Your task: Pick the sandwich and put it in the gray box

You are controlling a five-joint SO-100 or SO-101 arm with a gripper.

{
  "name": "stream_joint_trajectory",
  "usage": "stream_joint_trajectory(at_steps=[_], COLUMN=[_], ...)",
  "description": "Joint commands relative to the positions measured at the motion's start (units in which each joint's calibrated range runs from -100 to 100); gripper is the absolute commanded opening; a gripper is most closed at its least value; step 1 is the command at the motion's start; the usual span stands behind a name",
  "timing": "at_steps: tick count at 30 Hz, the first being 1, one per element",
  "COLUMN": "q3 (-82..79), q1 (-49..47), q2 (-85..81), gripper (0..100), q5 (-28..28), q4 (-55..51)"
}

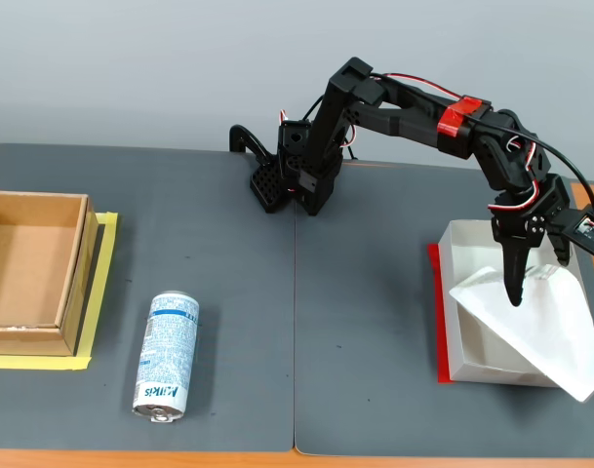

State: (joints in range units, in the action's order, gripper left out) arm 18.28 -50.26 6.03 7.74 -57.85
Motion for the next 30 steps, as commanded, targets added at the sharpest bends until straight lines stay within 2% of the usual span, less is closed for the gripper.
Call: stream_joint_trajectory(at_steps=[1, 15, 30], q3=[3.1, 2.2, 2.0], q1=[0.0, 0.6, 2.2], q2=[-1.7, -3.1, -6.7], gripper=[41, 41, 19], q5=[-0.3, -0.3, -0.4], q4=[0.1, 0.1, -2.3])
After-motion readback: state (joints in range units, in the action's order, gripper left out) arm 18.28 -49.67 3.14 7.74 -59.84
